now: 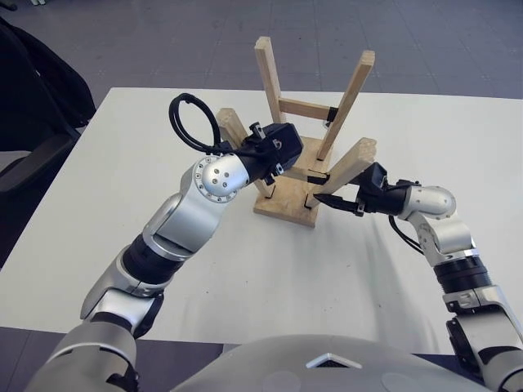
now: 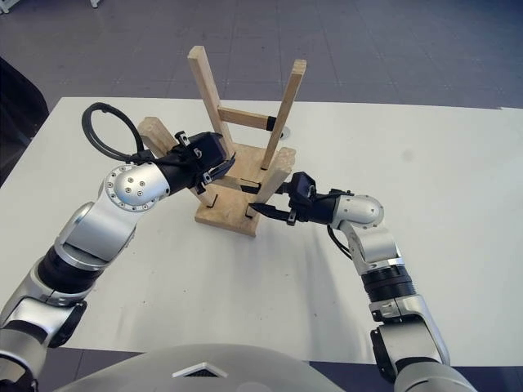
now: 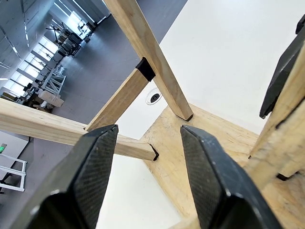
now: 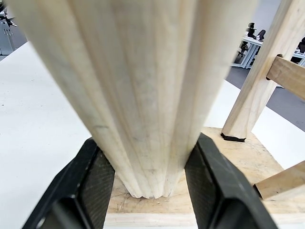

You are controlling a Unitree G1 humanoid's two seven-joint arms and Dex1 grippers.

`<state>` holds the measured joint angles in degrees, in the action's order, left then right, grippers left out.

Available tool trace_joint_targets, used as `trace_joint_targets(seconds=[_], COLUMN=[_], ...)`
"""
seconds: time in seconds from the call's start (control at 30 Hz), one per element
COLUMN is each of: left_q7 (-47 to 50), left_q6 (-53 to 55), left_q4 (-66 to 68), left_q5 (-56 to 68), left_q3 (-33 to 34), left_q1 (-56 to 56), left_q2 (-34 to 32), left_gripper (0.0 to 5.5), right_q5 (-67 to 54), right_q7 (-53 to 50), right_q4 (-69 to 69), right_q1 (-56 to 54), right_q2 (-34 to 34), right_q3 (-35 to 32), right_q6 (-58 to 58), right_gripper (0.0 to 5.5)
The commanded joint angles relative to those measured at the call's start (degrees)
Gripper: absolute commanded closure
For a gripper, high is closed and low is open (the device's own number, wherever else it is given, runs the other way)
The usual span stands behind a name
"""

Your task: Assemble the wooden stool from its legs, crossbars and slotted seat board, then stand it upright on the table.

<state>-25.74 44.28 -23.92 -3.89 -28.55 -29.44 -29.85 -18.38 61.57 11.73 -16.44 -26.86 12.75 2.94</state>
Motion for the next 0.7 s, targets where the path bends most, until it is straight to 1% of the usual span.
trace_joint_targets(seconds=[0.03, 0.2, 0.3, 0.37, 0.5, 0.57, 0.6, 0.63, 0.7], left_q7=[-1.75, -1.75, 0.52, 2.76, 6.57, 9.67, 10.88, 12.26, 13.73], left_q6=[2.09, 1.13, -6.19, -12.01, -21.86, -25.72, -26.81, -26.39, -24.93], left_q4=[2.02, 1.72, 1.11, 0.08, -3.63, -6.21, -7.45, -8.32, -8.2], left_q5=[-1.75, -2.29, -0.8, -0.58, -2.13, -2.51, -2.58, -2.3, -2.21], left_q3=[-1.7, -1.63, 2.34, 6.44, 14.34, 19.91, 23.14, 27.78, 34.75], left_q1=[2.81, 3.25, 2.03, -0.18, -2.91, -4.34, -5.3, -6.72, -8.51], left_q2=[-1.09, 0.44, 4.59, 6.76, 7.51, 7.68, 7.16, 6.07, 3.72], left_gripper=[3.05, 3.05, 3.05, 3.05, 3.05, 3.05, 3.05, 3.05, 3.05], right_q5=[3.84, 7.35, 8.25, 8.03, 7.3, 7.15, 7.04, 6.82, 6.48], right_q7=[1.2, -0.85, -1.96, -2.53, -3.0, -3.17, -3.21, -3.26, -3.31], right_q4=[0.63, -6.94, -9.09, -9.16, -9.03, -8.99, -9.1, -9.3, -9.83], right_q1=[3.97, 2.06, 1.32, 1.37, 1.83, 2.05, 2.2, 2.35, 2.73], right_q2=[-2.23, -3.5, -4.43, -4.91, -5.59, -5.81, -5.9, -5.99, -6.26], right_q3=[2.75, 6.07, 6.97, 6.91, 6.42, 6.14, 6.02, 5.83, 5.61], right_q6=[-3.64, -8.15, -12.43, -15.13, -18.31, -18.82, -18.93, -19.13, -19.35], right_gripper=[3.48, 3.48, 3.48, 3.48, 3.48, 3.48, 3.48, 3.48, 3.48])
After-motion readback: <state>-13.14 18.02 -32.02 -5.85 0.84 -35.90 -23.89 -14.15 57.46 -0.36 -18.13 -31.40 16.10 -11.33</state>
